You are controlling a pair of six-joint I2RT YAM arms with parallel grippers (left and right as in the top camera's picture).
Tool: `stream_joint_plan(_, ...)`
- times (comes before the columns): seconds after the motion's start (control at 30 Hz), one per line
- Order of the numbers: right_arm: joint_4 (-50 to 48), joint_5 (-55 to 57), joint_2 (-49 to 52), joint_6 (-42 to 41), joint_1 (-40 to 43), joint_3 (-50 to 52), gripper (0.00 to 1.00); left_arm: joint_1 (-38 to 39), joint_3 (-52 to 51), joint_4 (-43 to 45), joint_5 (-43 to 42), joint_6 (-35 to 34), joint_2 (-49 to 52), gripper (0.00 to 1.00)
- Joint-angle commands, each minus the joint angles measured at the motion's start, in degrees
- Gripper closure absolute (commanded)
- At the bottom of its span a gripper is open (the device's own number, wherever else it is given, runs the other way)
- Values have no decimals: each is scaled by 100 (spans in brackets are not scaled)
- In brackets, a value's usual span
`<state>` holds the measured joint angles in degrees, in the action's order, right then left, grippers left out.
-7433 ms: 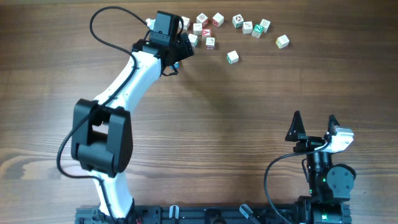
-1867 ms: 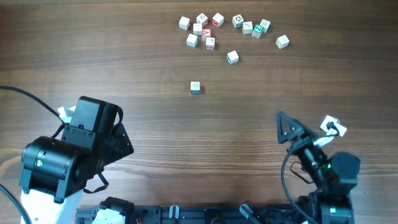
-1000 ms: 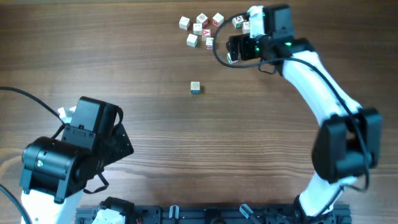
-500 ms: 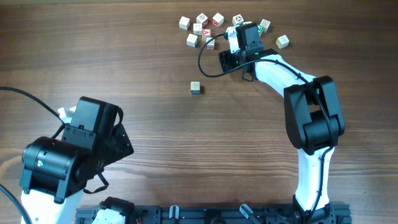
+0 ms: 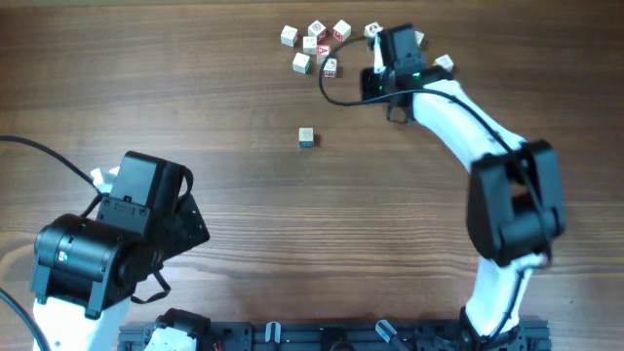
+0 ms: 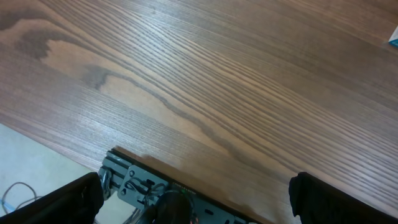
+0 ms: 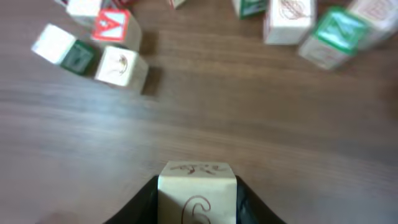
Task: Form a horizontal line
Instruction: 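Place the '6' block right of the bee block, open right gripper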
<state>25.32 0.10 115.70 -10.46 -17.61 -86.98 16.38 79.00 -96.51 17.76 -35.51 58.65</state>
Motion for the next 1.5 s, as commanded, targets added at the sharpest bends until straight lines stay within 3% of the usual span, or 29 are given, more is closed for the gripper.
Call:
stream_joint_plan(0.0,632,162,-905,-479,-122,-120,69,-26,-15,2,94,-98,-15,0)
stream_joint_plan(0.1,1565,160,-1421,-828,-450,-120,72,-26,-15,2,94,-98,-15,0)
stream_joint_plan(0.2,1891,516,-1377,-1176,-817,79,73,-26,-15,2,94,-98,-15,0)
stream_joint_plan(0.27,1556,992,-1377,-1665,-1005,507,73,-26,-15,4,94,-101,-15,0)
stream_joint_plan(0.43,197,986,-1368,-2577,-1056,1578,74,-26,-15,2,94,-101,-15,0)
stream_joint_plan(0.5,-361,732,-1351,-2612,-1115,1847,73,-26,-15,2,94,-98,-15,0)
stream_joint_plan(0.77,-933,400,-531,-2577,-1294,1864,72,-26,-15,2,94,-101,-15,0)
stream_joint_plan(1.3,-1375,369,-87,-2465,-1502,1864,66,-26,-15,2,94,-98,-15,0)
stream_joint_plan(1.47,-1399,509,-81,-2404,-1534,1864,60,-26,-15,2,94,-101,-15,0)
